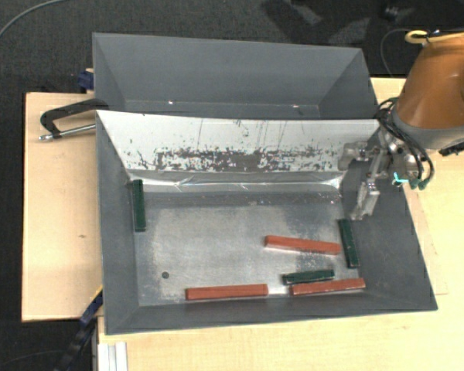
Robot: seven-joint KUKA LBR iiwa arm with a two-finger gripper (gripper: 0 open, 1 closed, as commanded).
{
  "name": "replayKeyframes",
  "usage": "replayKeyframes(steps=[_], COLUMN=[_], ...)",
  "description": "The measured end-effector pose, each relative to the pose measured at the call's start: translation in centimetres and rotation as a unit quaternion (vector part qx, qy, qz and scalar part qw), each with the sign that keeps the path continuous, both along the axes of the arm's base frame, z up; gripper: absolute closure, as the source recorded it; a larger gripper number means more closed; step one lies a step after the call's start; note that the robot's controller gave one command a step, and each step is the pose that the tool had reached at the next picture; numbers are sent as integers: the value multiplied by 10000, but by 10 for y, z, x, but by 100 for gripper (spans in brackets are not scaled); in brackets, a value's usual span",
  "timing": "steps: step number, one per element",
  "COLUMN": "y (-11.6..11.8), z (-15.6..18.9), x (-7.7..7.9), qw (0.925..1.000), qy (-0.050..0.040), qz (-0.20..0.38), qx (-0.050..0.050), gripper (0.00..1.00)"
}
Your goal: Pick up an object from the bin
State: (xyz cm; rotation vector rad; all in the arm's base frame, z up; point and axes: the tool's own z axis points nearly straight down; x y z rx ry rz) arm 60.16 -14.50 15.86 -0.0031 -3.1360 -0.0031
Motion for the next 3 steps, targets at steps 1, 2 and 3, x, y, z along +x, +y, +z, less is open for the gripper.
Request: replayKeyframes(steps=[1, 2, 3], y=[31, 30, 38], z=[-90, -87, 49], x=[-80, -77, -80], qw=[9948, 9947, 9914], qy=[-4, -44, -100], qz=[1023, 1026, 1304], qx=[9, -9, -25], gripper=[0, 100, 100])
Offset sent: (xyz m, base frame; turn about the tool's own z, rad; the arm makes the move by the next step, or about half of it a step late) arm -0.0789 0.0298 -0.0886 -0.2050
